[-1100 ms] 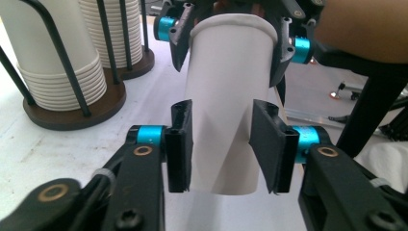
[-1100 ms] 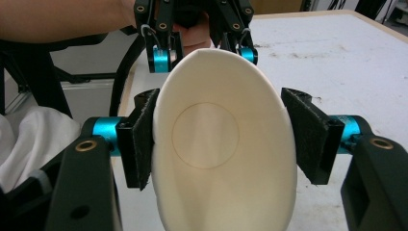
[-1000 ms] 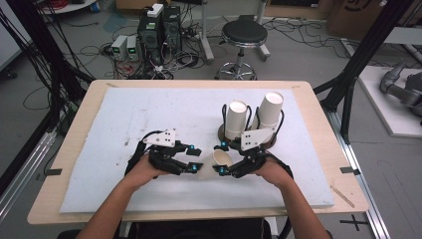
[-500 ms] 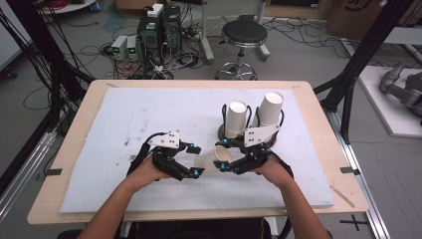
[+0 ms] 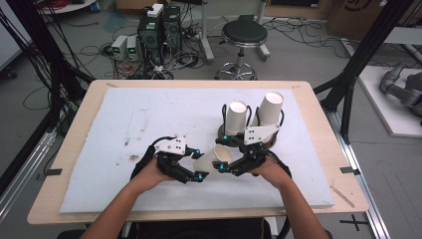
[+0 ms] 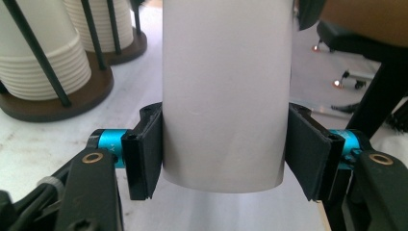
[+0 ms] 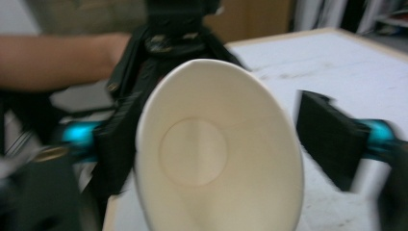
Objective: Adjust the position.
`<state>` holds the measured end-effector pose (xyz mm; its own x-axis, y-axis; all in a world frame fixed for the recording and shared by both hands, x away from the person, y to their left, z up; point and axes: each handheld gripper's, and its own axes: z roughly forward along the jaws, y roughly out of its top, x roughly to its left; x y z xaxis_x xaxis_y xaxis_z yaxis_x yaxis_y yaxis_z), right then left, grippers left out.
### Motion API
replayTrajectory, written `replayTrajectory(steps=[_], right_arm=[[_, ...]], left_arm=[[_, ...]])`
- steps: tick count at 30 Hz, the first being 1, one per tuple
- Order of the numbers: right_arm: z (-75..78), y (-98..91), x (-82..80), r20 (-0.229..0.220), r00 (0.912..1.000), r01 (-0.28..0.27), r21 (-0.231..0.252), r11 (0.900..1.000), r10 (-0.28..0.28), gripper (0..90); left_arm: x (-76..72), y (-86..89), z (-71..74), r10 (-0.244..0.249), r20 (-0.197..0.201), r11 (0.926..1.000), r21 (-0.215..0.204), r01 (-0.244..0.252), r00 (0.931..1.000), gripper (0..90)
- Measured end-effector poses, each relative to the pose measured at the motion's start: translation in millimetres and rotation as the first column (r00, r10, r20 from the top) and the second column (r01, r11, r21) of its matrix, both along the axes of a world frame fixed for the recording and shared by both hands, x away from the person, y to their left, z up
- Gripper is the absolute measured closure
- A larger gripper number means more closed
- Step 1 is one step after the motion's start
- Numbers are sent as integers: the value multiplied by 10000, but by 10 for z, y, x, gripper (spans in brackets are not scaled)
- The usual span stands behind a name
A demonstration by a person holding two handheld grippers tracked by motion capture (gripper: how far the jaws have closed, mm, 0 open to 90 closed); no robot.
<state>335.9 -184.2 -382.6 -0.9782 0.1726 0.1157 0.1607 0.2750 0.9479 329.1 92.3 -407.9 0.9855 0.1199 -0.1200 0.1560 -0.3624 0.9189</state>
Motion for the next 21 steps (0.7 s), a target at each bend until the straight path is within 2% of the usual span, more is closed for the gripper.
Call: replayTrajectory(steps=[3,5,6,8,10,11,13,15,21], right_arm=[[15,-19,-1,-163,9997,165,406,9990,-159,157],[12,-33,12,-262,9994,250,515,9984,-236,158],[6,-39,22,-218,9996,205,528,9984,-194,164],[3,-49,25,-55,9998,-190,567,9982,194,280],[12,-49,21,108,9997,-216,433,9988,211,281],[11,-49,23,76,9998,-205,349,9992,202,293],[14,-55,22,194,9998,-88,158,9998,85,311],[21,-57,29,236,9997,54,37,10000,-55,318],[48,8,-4,282,9995,-91,-367,9993,101,326]], left_arm=[[13,56,22,94,-133,9974,-707,-104,9999,360],[17,73,34,71,-156,9950,-1000,-86,9999,361],[14,72,35,45,-121,9955,-950,-56,9999,361],[14,58,17,69,-144,9967,-809,-80,9999,363],[16,46,4,184,-189,9970,-744,-198,9997,352],[14,36,4,402,-79,9973,-607,-406,9992,337],[14,13,6,846,-57,9959,-306,-848,9964,243],[8,-3,10,1053,49,9944,-130,-1052,9944,238],[-40,-83,55,643,380,9979,26,-645,9972,240]])
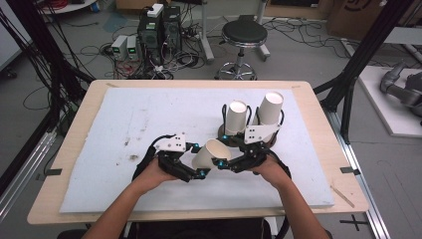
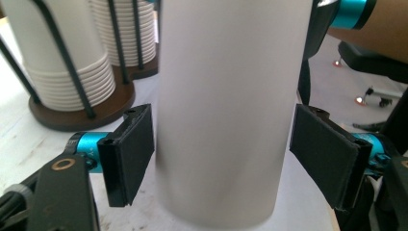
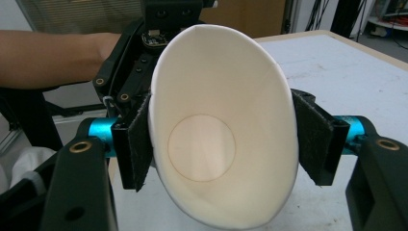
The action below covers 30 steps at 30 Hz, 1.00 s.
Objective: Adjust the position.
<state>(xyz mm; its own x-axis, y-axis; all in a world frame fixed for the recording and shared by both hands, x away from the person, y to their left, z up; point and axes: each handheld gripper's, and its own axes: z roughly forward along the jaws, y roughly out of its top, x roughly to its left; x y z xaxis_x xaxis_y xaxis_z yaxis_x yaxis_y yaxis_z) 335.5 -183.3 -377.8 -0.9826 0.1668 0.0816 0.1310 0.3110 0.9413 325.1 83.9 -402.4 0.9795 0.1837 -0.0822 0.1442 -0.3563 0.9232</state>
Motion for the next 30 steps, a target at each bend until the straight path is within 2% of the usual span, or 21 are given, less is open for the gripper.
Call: replayTrajectory(steps=[3,6,8,11,12,14,16,19,22,24,26,28,30], right_arm=[[5,15,-4,95,9998,-160,38,9999,159,336],[10,20,-13,-29,9998,-181,42,9998,181,336],[9,24,-14,-142,9997,-184,146,9997,186,300],[2,20,-8,-349,9994,51,616,9981,-29,191],[0,9,-2,-532,9986,59,765,9971,-18,192],[4,-19,14,-698,9975,172,901,9958,-110,203],[14,-33,17,-521,9986,-38,888,9960,85,297],[19,-25,6,-236,9997,-56,728,9973,73,340],[26,-25,3,-66,9999,-75,621,9980,80,349],[32,-14,-6,5,10000,58,565,9984,-58,352],[33,0,-9,78,10000,-5,458,9990,1,355],[25,20,-16,115,9999,-28,262,9997,25,356],[18,36,-20,122,9998,-133,151,9998,131,353]], left_arm=[[-5,5,-3,-88,185,9999,126,85,9998,345],[-8,13,1,-218,236,9996,175,213,9995,360],[-6,18,5,-209,131,9998,-40,210,9997,360],[4,43,16,-252,-48,9984,-504,249,9997,358],[7,56,22,-237,-86,9977,-643,231,9997,358],[18,73,27,-135,-117,9977,-665,127,9998,359],[24,79,15,-132,-155,9977,-674,121,9998,364],[21,72,3,-127,-182,9984,-561,117,9998,366],[18,53,-3,10,-140,9986,-521,-18,9999,351],[10,18,-15,166,-176,9994,-295,-172,9997,276],[4,-6,-25,134,-136,9998,-152,-136,9998,261],[0,-16,-28,9,-136,9999,-117,-11,9999,283],[0,-5,-31,-54,-9,10000,2,54,10000,360]])
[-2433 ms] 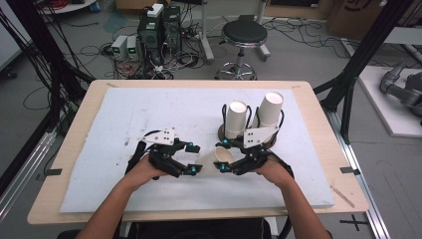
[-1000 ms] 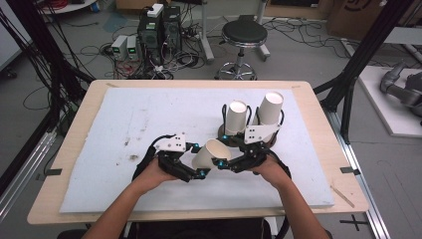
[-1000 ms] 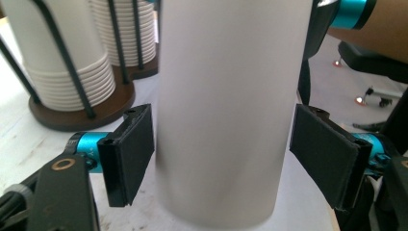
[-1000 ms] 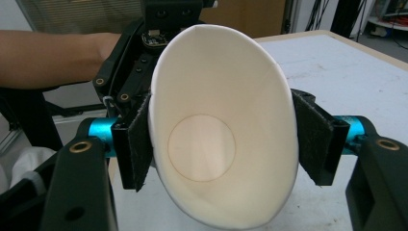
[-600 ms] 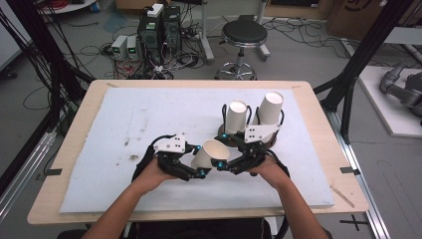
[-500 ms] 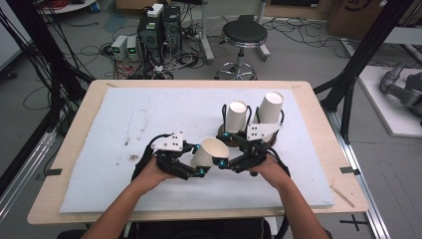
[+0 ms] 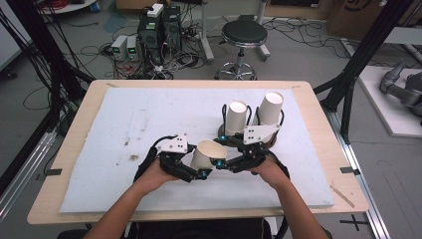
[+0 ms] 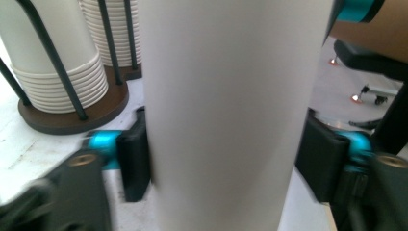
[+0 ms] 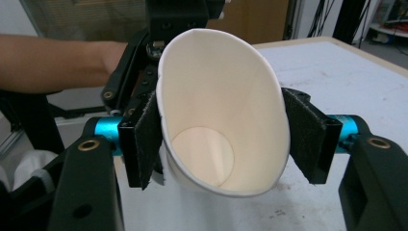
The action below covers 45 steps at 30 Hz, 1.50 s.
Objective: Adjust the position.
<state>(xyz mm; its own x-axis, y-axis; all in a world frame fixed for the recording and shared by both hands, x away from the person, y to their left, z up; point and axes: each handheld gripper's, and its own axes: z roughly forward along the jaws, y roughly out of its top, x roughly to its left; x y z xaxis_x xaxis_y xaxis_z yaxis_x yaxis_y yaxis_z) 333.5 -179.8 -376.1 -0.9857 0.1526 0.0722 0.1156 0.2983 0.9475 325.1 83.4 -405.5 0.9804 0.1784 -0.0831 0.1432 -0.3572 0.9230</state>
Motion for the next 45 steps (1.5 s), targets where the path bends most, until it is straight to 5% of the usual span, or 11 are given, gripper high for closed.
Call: replayTrajectory(steps=[5,9,13,16,24,32,45], right_arm=[[-5,16,-4,-339,9994,82,421,9991,-68,272],[4,0,2,-314,9995,64,498,9987,-49,315],[8,8,-3,11,9997,225,70,9997,-226,345],[16,7,1,391,9975,607,-528,9968,-587,353],[11,57,-17,501,9982,355,-774,9964,-317,339],[34,27,-20,42,9987,499,322,9982,-500,235],[49,-10,-17,189,9994,280,300,9992,-285,373]], left_arm=[[2,18,18,-70,-171,9991,-426,63,9998,357],[6,28,14,-66,-236,9987,-507,54,9997,360],[19,23,-4,386,-174,9993,28,-386,9991,323],[35,48,-6,617,-226,9981,57,-616,9978,273],[17,23,-21,259,-23,9996,105,-259,9997,352],[24,67,-7,187,-157,9980,-608,-196,9997,352],[28,64,-28,135,-240,9972,-738,-152,9996,364]])
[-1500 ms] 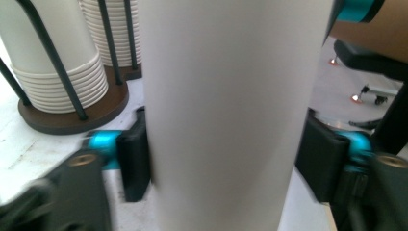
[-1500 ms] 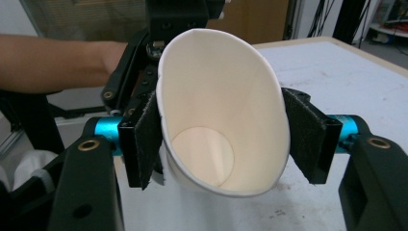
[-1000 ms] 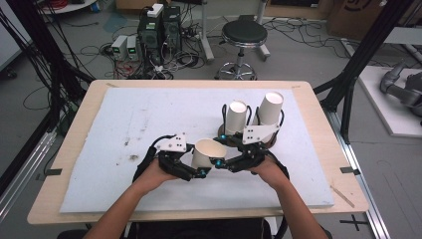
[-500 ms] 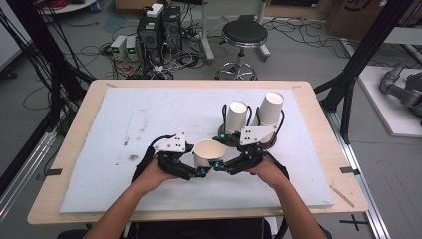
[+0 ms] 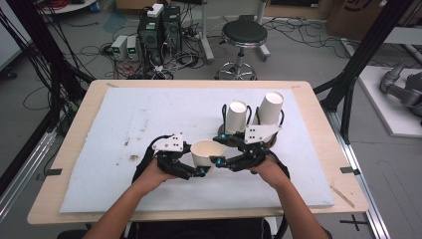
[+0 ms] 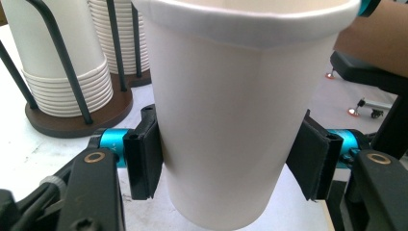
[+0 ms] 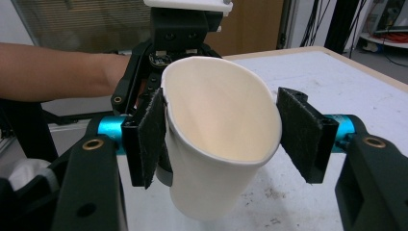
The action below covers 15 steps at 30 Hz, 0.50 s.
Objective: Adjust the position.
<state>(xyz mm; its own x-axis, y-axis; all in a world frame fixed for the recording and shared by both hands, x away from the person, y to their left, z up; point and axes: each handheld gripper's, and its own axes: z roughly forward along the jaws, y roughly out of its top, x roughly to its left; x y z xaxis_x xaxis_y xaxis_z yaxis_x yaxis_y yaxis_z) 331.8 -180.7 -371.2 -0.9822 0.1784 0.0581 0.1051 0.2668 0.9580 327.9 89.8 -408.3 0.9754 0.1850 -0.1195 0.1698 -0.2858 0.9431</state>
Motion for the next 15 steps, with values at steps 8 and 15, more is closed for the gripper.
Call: replayTrajectory(steps=[8,15], right_arm=[[8,4,-4,-30,9999,107,179,9998,-106,356],[5,20,-6,21,9999,98,206,9997,-98,358]], left_arm=[[4,-20,-16,372,-252,9985,-383,-381,9990,253],[-12,-34,-22,135,30,9985,-538,-133,9999,322]])
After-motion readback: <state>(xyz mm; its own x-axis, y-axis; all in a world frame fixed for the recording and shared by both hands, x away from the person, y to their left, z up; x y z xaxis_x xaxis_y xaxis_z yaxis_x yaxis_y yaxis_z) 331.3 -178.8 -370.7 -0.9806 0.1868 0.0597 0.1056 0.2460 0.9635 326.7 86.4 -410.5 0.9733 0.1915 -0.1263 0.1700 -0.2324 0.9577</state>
